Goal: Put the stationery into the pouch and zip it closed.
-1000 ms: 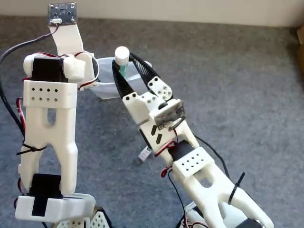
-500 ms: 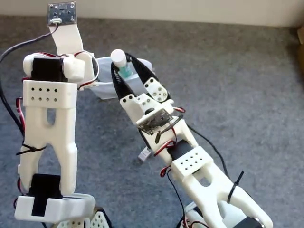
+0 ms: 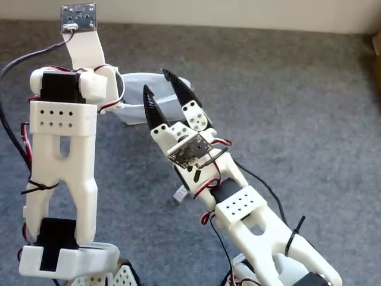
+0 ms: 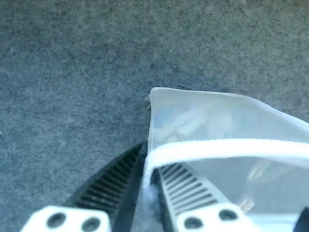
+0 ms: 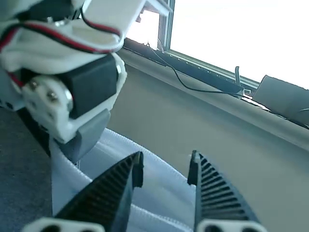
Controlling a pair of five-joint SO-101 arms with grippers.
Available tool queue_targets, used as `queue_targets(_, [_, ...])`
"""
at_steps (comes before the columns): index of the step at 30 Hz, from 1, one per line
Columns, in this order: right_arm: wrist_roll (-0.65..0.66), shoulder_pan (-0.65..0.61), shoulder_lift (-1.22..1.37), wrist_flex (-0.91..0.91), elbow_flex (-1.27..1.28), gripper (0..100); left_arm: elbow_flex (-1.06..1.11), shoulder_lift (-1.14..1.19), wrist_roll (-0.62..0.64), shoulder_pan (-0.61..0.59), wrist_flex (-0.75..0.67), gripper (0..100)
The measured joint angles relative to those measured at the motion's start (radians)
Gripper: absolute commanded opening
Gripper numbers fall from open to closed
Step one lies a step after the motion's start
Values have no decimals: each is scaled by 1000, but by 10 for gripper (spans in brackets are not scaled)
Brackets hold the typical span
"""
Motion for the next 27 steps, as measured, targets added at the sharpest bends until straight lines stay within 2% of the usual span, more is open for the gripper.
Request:
queue_targets(4, [-2, 0, -32, 0, 21, 142, 0, 0, 0, 0, 0, 8])
queue_targets(7, [-74, 0, -115, 15, 64, 142, 0, 0, 0, 0, -2, 8])
queue_targets(14, [-232, 0, -368, 382, 68, 142, 0, 0, 0, 0, -2, 8])
queue_targets(20, [-252, 0, -551, 586, 68, 142, 0, 0, 0, 0, -2, 8])
queue_targets(27, [-253, 0, -612, 761, 68, 142, 0, 0, 0, 0, -2, 8])
